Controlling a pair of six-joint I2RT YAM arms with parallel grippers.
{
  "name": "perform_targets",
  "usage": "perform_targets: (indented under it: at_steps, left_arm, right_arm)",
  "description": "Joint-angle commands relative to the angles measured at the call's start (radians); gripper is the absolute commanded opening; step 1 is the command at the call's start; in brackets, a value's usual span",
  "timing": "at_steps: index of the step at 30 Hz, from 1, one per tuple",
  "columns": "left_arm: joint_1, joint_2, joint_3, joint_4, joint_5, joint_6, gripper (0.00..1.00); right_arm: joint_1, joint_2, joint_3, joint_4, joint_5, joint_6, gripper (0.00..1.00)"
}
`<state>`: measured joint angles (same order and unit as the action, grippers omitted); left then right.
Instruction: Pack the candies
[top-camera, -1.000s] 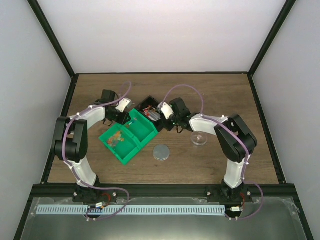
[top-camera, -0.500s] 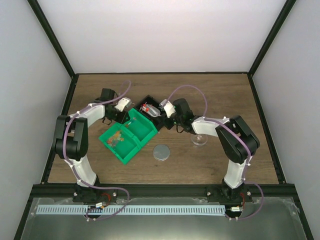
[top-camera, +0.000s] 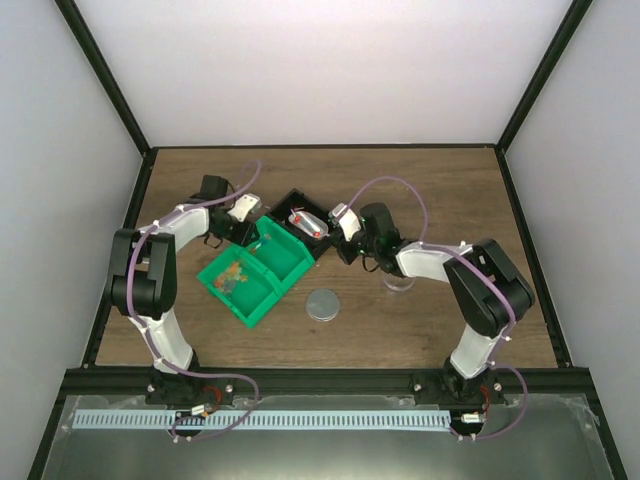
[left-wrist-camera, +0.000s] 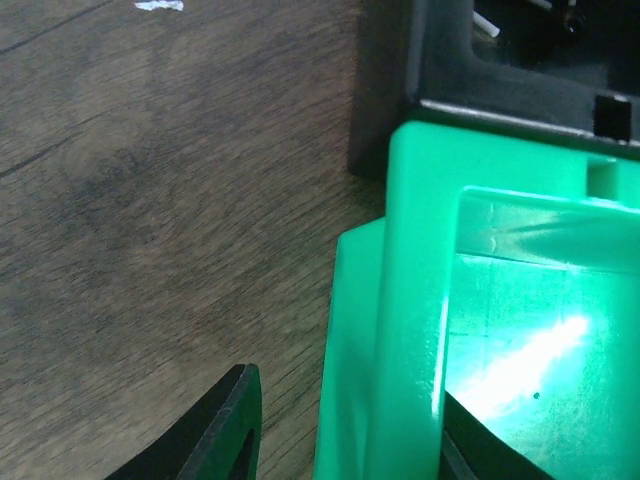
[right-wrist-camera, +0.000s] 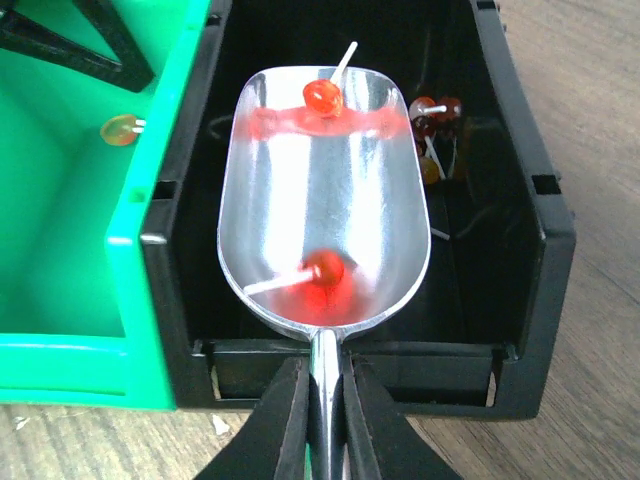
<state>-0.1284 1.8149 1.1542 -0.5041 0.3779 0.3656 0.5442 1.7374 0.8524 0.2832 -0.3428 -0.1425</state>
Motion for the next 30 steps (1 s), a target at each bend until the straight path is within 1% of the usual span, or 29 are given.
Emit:
perform_targets:
  at_steps: [1,7,12,16,20,21,22,24,30]
  left_arm:
    - [0.008,0.0,0.031,-0.003,0.004,0.0,0.4]
    - [0.008,-0.01,0.044,0.001,0.018,-0.01,0.51]
    - [0.008,-0.033,0.057,-0.008,0.018,0.0,0.59]
    - [0.008,-0.052,0.069,-0.018,0.021,0.014,0.63]
    - [0.007,-0.063,0.082,-0.024,0.026,0.021,0.64]
    - [0.008,-0.066,0.084,-0.025,0.027,0.021,0.64]
    - [0.008,-0.068,0.085,-0.025,0.028,0.023,0.64]
    - [0.007,-0.071,0.085,-0.023,0.029,0.023,0.64]
    - [0.007,-0.078,0.08,-0.015,0.027,0.026,0.65]
  right_arm:
    - [-0.004,-0.076,-0.021,0.077,-0.03,-0.035,0.01]
    - [-0.006,-0.118,-0.026,0.073,-0.035,-0.047,0.01]
    - [-0.065,-0.209,-0.021,-0.039,-0.097,-0.077,0.01]
    - [-0.149,-0.328,-0.016,-0.2,-0.168,-0.154,0.01]
    - [-0.243,-0.428,0.019,-0.447,-0.208,-0.256,0.01]
    - [-0.258,-0.453,0.023,-0.482,-0.213,-0.274,0.01]
    - [-0.295,-0.479,0.025,-0.549,-0.223,-0.29,0.01]
    - [-0.35,-0.545,0.016,-0.639,-0.248,-0.337,0.01]
    - [-0.49,-0.778,-0.062,-0.85,-0.257,-0.451,0.01]
